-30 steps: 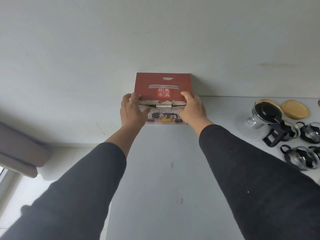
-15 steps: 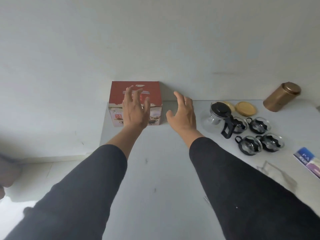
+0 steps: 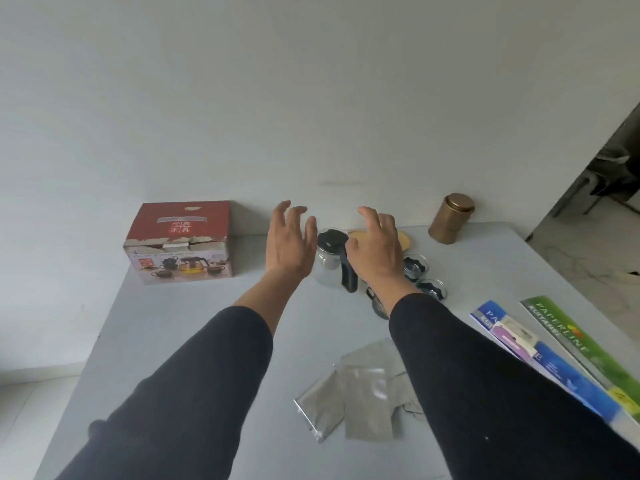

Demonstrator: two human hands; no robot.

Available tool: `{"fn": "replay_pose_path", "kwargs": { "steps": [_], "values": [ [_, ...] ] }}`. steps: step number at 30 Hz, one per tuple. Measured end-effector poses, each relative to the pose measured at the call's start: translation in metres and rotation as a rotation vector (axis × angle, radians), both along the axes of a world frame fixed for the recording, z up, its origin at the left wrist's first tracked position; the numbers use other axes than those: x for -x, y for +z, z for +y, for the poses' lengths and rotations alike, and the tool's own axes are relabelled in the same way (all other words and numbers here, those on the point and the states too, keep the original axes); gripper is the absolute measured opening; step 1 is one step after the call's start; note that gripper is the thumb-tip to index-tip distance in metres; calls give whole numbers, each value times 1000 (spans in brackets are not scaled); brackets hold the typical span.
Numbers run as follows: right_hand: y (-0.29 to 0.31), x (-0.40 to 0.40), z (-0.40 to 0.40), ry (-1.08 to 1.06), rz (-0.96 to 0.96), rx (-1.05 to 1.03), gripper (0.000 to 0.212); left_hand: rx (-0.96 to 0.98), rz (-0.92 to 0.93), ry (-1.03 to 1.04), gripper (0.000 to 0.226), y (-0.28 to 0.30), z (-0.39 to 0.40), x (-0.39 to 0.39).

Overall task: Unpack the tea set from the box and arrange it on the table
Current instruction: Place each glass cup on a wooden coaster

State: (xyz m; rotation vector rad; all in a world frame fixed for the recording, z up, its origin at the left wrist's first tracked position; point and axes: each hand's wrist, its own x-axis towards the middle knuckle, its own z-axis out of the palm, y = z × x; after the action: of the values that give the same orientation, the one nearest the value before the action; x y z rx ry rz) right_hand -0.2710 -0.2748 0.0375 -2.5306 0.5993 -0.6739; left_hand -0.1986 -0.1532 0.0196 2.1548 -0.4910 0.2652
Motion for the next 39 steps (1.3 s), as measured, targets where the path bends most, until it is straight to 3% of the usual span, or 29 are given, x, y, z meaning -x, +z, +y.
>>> {"fn": "replay_pose_path", "kwargs": {
  "steps": [13, 27, 33, 39],
  "values": [
    [-5, 100, -118, -57, 52, -36, 39, -60, 64, -104, 36, -9, -119, 110],
    [-24, 59, -218, -45, 148, -64, 37, -266, 205, -150, 44, -49, -205, 56],
    [-53, 40, -271, -119, 276, -165, 40, -433, 279, -242, 69, -80, -246, 45],
    [-94, -4, -296, 76, 456, -227, 54, -560, 406, -238, 108, -118, -267, 44]
  ]
}}
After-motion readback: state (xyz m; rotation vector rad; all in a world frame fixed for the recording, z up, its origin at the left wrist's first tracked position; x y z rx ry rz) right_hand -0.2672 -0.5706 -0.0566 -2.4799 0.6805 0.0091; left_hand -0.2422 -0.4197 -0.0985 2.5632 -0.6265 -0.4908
